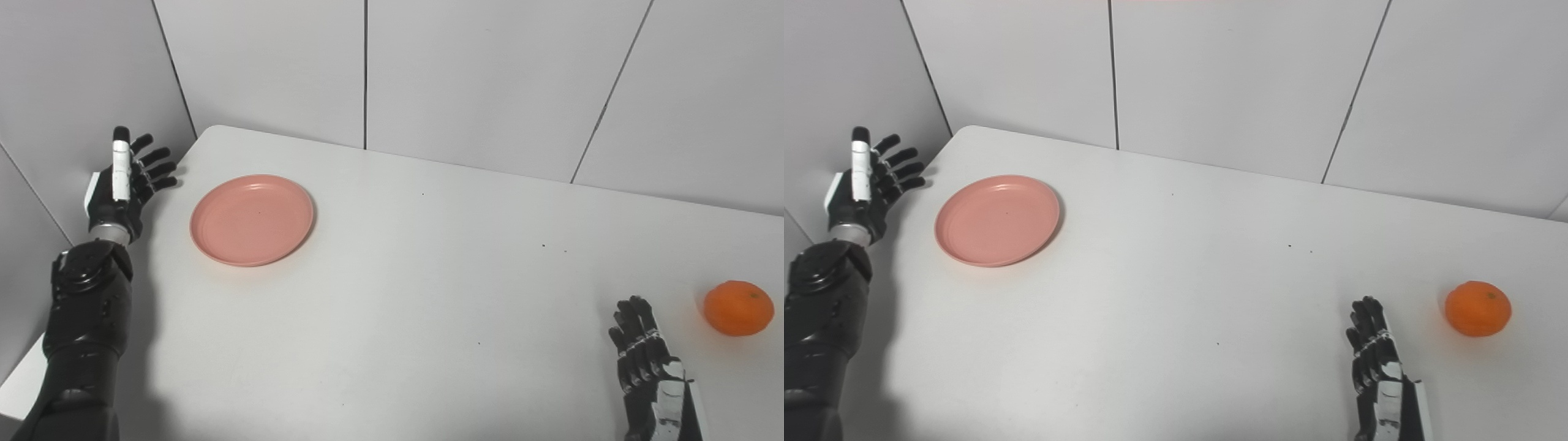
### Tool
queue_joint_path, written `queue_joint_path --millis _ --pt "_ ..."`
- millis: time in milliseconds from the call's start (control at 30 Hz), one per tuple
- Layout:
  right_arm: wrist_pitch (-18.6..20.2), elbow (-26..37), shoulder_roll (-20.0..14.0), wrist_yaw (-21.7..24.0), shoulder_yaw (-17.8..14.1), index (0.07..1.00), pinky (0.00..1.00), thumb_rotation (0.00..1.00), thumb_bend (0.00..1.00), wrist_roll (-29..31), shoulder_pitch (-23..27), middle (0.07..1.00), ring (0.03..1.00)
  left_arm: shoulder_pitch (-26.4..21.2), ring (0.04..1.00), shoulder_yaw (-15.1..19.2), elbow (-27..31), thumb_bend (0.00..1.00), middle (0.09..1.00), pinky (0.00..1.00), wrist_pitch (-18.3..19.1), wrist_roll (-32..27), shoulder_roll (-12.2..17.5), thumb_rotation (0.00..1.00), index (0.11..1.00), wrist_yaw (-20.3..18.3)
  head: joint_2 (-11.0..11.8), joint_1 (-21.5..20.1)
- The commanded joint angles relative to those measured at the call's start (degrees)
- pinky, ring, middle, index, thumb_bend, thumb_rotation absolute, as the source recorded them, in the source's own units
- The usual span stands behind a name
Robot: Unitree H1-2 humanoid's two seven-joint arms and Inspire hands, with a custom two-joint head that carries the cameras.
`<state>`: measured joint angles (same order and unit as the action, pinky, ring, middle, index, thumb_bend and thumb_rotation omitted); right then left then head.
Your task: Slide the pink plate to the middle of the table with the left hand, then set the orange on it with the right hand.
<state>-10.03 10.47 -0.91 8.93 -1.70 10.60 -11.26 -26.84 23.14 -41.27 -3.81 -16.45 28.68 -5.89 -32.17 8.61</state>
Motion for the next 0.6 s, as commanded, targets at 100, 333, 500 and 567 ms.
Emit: queue_joint_path --millis 100,333,500,567 --pt "-0.78 -1.5 -1.86 0.15 -0.43 0.936 1.0 1.0 0.86 -0.73 -2.69 0.937 0.971 -3.52 0.733 -1.49 -3.79 1.0 0.779 0.69 -6.3 -0.01 1.41 0.96 0.842 -3.03 -0.22 -0.32" --pt "-0.68 -0.94 -1.41 -0.05 -0.07 0.935 1.0 1.0 0.86 -0.77 -2.87 0.937 0.972 -3.03 0.827 -3.71 -0.95 1.0 0.851 0.81 -5.59 0.05 -1.73 1.0 0.883 -2.23 -0.41 -1.03" --pt "-0.43 -0.54 -1.2 -0.24 0.23 0.934 1.0 1.0 0.85 -1.23 -2.88 0.939 0.972 -3.08 0.842 -4.51 -1.71 1.0 0.862 0.81 -6.08 -0.17 -2.2 1.0 0.885 -3.17 -0.46 -1.4" --pt "-0.14 -0.25 -1.06 -0.39 0.4 0.936 1.0 1.0 0.85 -1.45 -2.91 0.941 0.976 -2.88 0.818 -4.64 -1.62 1.0 0.839 0.79 -5.99 -0.4 -2.57 1.0 0.847 -3.42 -0.46 -1.53"
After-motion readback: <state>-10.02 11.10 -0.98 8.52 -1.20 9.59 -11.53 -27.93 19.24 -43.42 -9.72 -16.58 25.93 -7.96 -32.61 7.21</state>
